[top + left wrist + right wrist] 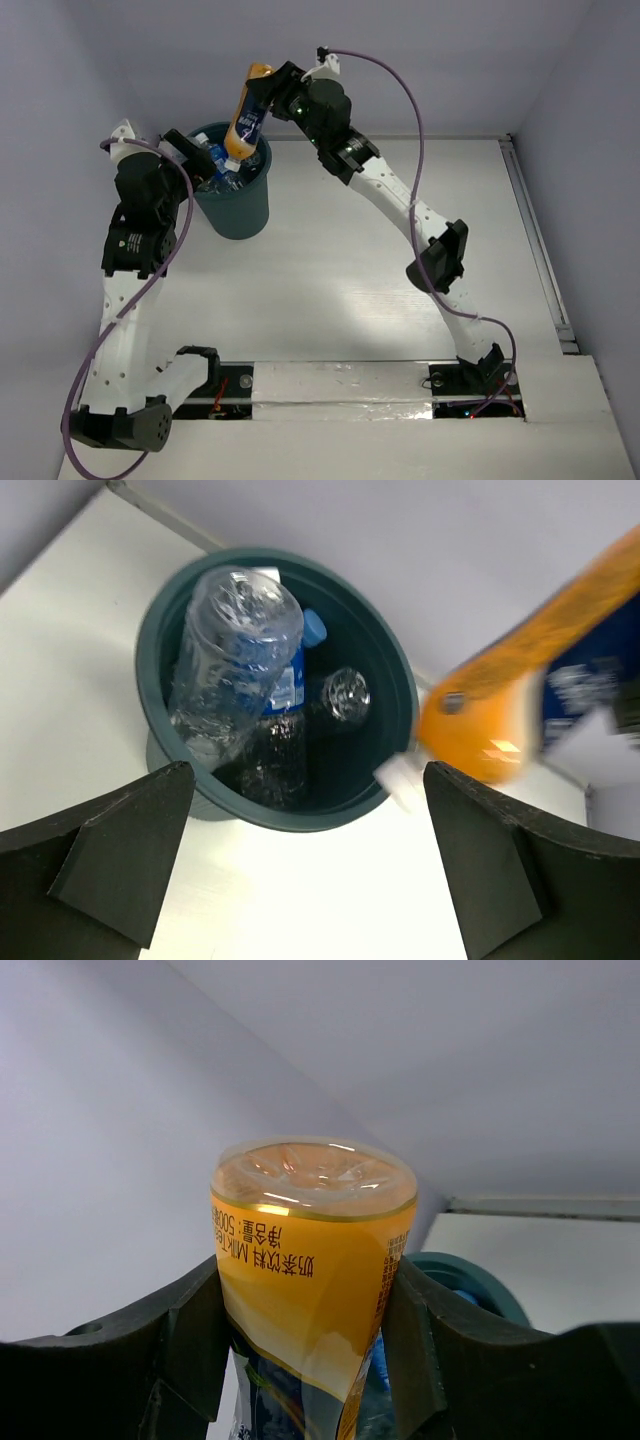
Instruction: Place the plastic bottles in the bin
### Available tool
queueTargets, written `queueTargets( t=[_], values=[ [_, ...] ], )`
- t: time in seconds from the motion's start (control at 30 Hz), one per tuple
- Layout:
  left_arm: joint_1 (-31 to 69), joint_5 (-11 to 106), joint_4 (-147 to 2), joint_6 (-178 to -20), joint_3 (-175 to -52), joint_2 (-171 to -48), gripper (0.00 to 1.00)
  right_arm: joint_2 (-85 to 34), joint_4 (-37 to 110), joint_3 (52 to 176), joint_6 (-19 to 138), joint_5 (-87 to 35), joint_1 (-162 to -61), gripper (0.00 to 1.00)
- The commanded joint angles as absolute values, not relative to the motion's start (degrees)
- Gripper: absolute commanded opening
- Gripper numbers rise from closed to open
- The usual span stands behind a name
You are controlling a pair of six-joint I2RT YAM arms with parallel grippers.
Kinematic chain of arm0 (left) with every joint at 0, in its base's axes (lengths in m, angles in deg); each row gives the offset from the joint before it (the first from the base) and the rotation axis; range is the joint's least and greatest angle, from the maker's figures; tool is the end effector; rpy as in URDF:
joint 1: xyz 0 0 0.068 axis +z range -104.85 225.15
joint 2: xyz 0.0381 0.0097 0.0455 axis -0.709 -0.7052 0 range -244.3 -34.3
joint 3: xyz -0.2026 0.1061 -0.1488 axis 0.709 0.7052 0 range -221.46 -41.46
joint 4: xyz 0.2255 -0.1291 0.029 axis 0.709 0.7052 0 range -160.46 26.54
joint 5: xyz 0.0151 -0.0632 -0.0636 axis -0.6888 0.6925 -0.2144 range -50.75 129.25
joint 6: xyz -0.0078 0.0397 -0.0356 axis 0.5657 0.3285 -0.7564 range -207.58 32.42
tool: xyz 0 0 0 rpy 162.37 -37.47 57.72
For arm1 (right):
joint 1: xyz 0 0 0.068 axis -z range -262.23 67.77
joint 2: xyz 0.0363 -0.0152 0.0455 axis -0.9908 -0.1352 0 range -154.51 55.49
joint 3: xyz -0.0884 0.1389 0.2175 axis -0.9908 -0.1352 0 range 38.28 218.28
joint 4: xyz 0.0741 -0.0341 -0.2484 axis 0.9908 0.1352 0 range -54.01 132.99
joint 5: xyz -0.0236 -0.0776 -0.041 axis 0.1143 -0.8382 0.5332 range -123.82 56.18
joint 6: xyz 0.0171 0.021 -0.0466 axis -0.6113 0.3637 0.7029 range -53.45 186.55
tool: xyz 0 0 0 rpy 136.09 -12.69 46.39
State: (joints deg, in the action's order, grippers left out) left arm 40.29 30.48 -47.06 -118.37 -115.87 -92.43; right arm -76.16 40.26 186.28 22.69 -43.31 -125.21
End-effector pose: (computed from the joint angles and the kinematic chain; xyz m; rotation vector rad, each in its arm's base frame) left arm 0.2069 -0.0122 0.4505 -0.4939 1.6317 -0.3355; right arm 0.3845 0.3504 0.4602 0.1604 1.4522 1.1478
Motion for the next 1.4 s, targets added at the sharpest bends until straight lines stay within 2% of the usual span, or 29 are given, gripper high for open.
queueTargets(
  t=[0.0, 0.1, 0.23, 0.47, 0.57, 0.67, 0.7, 0.8, 1.1, 1.3, 1.33, 1.37],
  values=[
    [39.9, 26.3, -45.3, -120.5, -117.0, -91.5, 0.99, -77.4, 33.2, 187.4, 28.5, -50.1, -126.5, 0.57],
    [38.7, 24.1, -43.7, -119.8, -120.8, -92.1, 0.99, -80.3, 35.1, 190.6, 33.8, -52.5, -127.8, 0.58],
    [37.2, 24.9, -43.7, -119.2, -126.2, -93.1, 0.99, -81.7, 35.6, 188.1, 40.3, -56.1, -130.5, 0.58],
    [36.0, 28.2, -43.8, -119.7, -126.5, -91.9, 0.99, -84.3, 38.7, 185.6, 53.2, -63.5, -135.4, 0.64],
    [36.0, 29.5, -44.1, -119.8, -127.6, -92.0, 0.99, -84.4, 39.7, 183.9, 54.5, -63.3, -136.5, 0.70],
    [36.0, 31.7, -44.4, -120.2, -129.3, -92.8, 0.99, -83.0, 40.6, 182.0, 52.3, -61.8, -136.5, 0.82],
    [36.0, 32.0, -44.6, -120.4, -129.5, -92.9, 0.99, -82.8, 41.3, 182.1, 52.1, -60.9, -136.5, 0.90],
    [36.0, 33.4, -45.8, -121.3, -130.1, -93.1, 0.99, -80.0, 41.9, 181.6, 51.3, -61.1, -136.5, 1.00],
    [36.0, 37.1, -48.7, -122.7, -132.3, -92.5, 0.99, -62.8, 40.6, 173.7, 51.6, -61.2, -135.8, 1.00],
    [36.0, 38.3, -48.9, -122.7, -131.8, -90.6, 0.99, -50.5, 41.5, 159.1, 50.0, -61.1, -134.7, 1.00],
    [36.0, 39.0, -48.8, -122.6, -131.6, -90.3, 0.99, -45.6, 41.8, 156.2, 48.7, -61.1, -134.7, 1.00],
    [36.0, 38.9, -48.1, -122.6, -130.9, -89.6, 0.99, -42.6, 41.9, 149.4, 47.9, -60.9, -134.7, 0.97]
  ],
)
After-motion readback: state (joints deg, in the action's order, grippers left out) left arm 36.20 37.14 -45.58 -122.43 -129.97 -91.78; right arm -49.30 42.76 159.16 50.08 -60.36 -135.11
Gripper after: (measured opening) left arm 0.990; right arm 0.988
